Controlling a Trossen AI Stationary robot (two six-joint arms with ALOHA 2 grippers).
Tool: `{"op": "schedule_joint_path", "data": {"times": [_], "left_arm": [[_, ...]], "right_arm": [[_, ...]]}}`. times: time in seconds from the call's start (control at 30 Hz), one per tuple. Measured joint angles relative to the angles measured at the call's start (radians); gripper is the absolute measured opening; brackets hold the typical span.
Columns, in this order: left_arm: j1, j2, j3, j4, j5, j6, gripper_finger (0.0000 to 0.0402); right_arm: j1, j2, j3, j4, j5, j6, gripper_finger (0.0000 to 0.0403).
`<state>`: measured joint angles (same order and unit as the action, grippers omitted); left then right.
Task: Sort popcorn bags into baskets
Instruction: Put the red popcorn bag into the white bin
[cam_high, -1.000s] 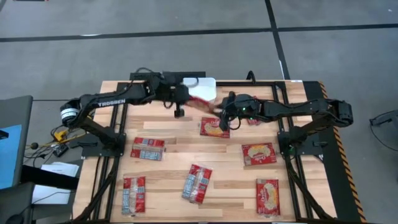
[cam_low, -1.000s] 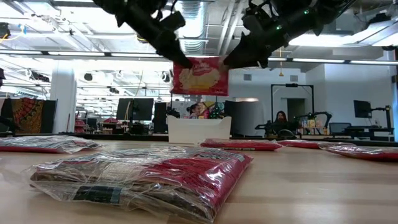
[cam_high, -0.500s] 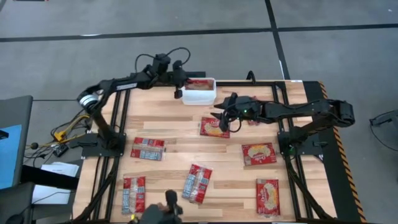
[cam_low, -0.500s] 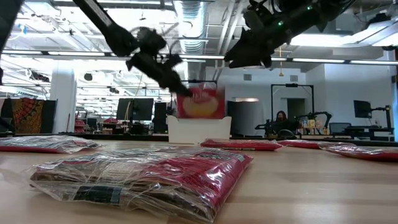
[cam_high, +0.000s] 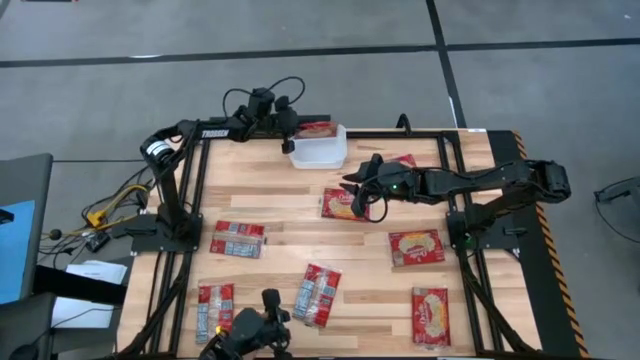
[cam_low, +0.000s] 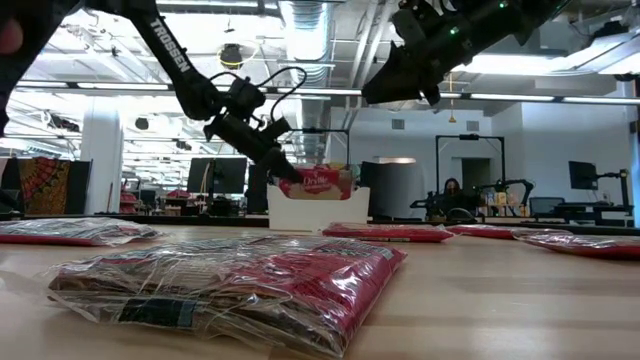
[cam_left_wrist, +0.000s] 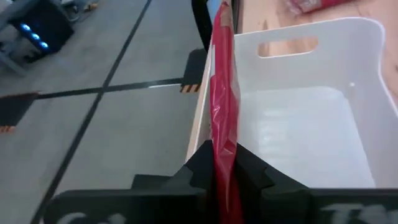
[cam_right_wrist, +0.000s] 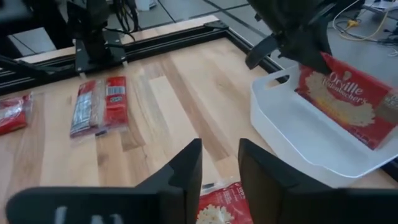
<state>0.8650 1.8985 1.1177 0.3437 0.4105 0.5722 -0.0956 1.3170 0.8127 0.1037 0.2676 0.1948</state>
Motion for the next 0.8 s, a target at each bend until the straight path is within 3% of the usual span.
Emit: {"op": "schedule_joint_path", "data": {"times": [0.37,0.6,0.8], "left_arm": [[-0.004,0.003,0.0,-0.019,-0.024,-0.09,0.002],[-0.004,0.003,0.0,-0.018,-0.04,-0.135,0.0067],[-0.004,0.003,0.0,-0.019,-0.115,-0.133,0.0112]], "right_arm": [[0.0,0.0,0.0,0.003,-0.002,0.0,0.0101],[0.0,0.0,0.0,0.002,-0.003,0.0,0.0102],[0.0,0.0,0.0,0.001,-0.004,0.0,0.0102]]}}
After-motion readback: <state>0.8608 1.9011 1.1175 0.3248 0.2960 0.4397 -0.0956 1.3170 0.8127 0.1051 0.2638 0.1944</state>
